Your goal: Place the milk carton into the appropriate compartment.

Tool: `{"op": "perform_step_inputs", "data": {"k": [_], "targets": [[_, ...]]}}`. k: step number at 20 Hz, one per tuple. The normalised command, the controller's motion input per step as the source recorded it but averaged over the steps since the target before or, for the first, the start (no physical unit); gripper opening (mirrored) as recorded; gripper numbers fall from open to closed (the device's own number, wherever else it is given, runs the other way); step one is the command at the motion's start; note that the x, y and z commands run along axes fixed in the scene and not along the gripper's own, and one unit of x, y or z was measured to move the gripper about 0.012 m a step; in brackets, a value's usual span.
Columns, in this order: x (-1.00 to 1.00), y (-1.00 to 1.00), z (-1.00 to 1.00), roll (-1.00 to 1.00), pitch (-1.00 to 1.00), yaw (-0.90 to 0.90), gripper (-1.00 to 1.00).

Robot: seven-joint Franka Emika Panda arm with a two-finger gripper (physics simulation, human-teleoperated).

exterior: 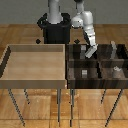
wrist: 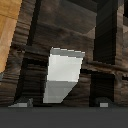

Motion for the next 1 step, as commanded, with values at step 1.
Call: {"op": "perform_step_inputs", "data": {"k": [1], "targets": [[0.0,0.0,0.0,0.0,0.0,0.0,1.0]]}}
